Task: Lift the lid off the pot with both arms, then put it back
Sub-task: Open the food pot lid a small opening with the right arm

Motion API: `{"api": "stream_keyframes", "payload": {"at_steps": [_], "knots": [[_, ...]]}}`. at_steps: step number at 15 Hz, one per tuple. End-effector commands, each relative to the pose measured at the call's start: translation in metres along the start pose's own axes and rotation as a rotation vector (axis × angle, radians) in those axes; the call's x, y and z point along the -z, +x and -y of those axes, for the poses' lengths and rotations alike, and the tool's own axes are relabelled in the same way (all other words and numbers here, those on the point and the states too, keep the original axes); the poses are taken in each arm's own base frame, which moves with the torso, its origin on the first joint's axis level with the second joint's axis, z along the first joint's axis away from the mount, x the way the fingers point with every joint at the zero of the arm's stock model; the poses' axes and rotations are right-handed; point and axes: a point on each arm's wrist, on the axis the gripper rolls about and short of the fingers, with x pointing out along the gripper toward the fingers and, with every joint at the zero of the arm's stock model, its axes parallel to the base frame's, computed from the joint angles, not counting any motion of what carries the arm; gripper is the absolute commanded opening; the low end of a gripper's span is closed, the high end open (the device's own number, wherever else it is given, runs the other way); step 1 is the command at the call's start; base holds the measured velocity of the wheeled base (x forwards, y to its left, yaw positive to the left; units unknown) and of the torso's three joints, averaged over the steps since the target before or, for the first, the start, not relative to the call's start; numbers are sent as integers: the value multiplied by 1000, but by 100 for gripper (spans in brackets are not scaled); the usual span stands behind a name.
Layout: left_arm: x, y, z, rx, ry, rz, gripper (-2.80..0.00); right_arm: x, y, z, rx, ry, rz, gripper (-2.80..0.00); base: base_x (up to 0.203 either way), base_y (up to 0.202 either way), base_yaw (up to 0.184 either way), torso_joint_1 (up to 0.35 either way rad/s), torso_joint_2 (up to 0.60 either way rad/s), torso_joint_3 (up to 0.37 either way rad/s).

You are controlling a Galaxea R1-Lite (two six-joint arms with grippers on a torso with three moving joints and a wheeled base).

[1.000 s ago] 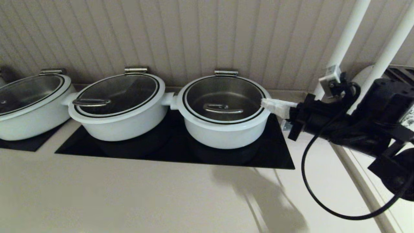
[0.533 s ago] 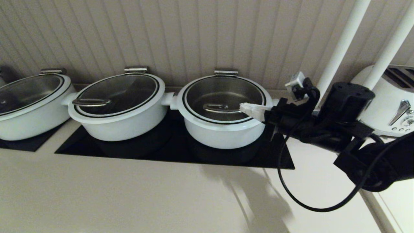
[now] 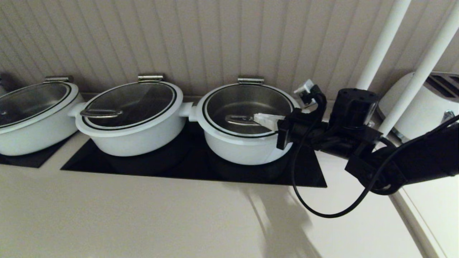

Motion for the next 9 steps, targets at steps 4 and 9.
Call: {"api": "stream_keyframes", "payload": {"at_steps": [4, 9], "knots": [[0, 0, 0, -1, -1, 1, -280, -10, -5, -6, -12, 10, -6, -280, 0, 0, 0, 0, 0, 0], [0, 0, 0, -1, -1, 0, -280, -34, -16, -20, -33, 39, -16, -280, 0, 0, 0, 0, 0, 0]]}}
